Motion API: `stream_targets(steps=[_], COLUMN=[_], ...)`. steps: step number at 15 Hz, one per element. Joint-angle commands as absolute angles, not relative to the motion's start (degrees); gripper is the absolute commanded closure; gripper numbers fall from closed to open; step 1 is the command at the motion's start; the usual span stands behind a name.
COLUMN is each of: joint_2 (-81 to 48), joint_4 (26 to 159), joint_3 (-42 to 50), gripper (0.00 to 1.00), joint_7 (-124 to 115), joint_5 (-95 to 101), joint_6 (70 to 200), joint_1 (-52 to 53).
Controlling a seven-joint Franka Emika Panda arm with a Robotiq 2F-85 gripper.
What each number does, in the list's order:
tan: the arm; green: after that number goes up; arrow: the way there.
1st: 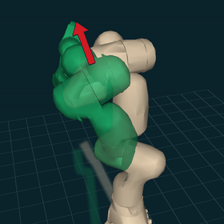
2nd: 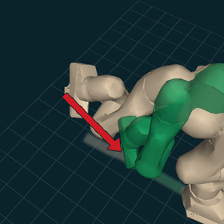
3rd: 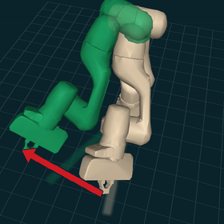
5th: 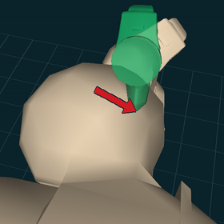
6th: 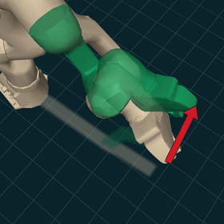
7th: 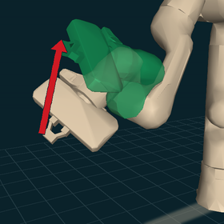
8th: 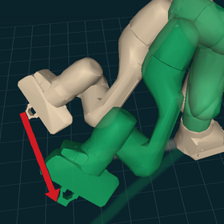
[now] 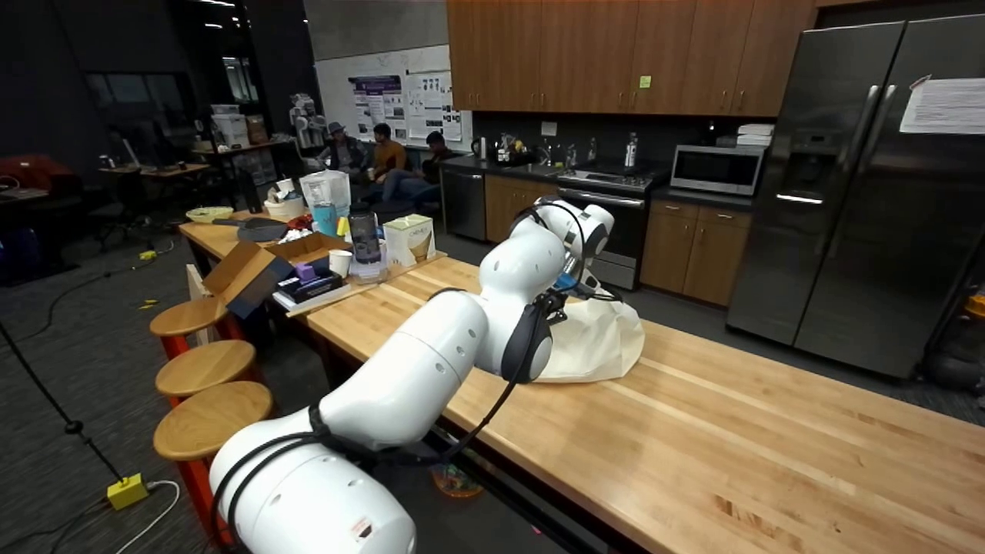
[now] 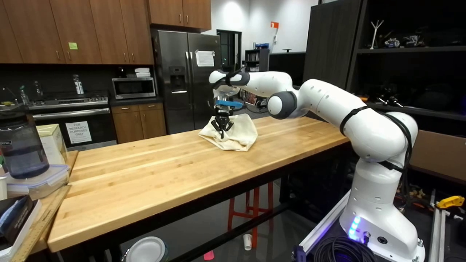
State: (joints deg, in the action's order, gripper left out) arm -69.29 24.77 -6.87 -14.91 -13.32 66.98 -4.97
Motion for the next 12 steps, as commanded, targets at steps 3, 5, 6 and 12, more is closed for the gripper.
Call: stream_targets(steps=[3,5,6,12], joint_2=[-67.0,-66.68,-66.61,-66.5], joint_4=[25.18,25.13,25.27,25.7], joint_3=[-5.87,-5.68,-5.65,-5.06], gripper=[0.99,0.99,0.99,0.99], joint_7=[-7.25,-3.27,-1.22,15.04], joint_5=[-7.63,-4.98,-3.64,5.7], joint_6=[62.07,60.76,59.99,57.73], joint_1=[0.61,2.99,4.09,9.14])
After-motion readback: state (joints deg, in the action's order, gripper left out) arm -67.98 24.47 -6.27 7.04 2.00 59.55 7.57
